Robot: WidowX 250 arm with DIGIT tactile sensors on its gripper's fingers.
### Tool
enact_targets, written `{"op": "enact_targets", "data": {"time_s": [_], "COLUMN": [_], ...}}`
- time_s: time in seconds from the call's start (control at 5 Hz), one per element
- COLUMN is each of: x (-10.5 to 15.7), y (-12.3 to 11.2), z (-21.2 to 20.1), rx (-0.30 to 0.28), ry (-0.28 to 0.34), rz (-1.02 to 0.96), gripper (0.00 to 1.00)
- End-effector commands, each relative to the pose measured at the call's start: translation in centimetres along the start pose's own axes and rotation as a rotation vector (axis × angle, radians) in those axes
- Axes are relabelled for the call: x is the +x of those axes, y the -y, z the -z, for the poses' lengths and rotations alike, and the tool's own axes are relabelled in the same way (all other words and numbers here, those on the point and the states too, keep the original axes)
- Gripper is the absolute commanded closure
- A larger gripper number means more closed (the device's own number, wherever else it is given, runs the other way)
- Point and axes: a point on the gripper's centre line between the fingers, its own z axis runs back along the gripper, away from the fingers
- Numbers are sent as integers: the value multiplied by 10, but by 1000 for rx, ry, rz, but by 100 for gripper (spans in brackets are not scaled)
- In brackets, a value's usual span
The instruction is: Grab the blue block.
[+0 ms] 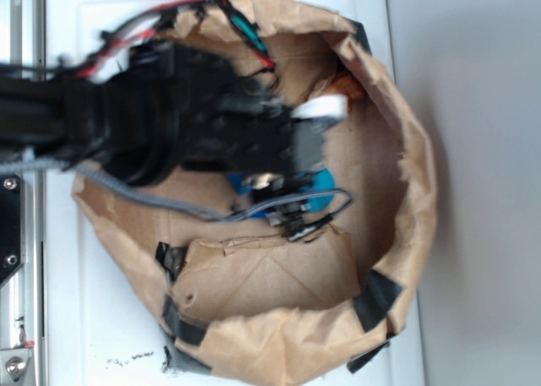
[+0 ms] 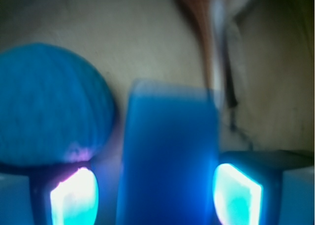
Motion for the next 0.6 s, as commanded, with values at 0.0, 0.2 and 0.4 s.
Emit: {"op": "enact_targets", "data": {"time_s": [0.0,0.2,0.4], "x": [6,7,8], "y": [10,7,7], "z": [1,0,-1], "rx": [19,14,13], "ry": [-7,-22,-17], "rz": [-6,2,-3], "gripper": [0,0,100]}}
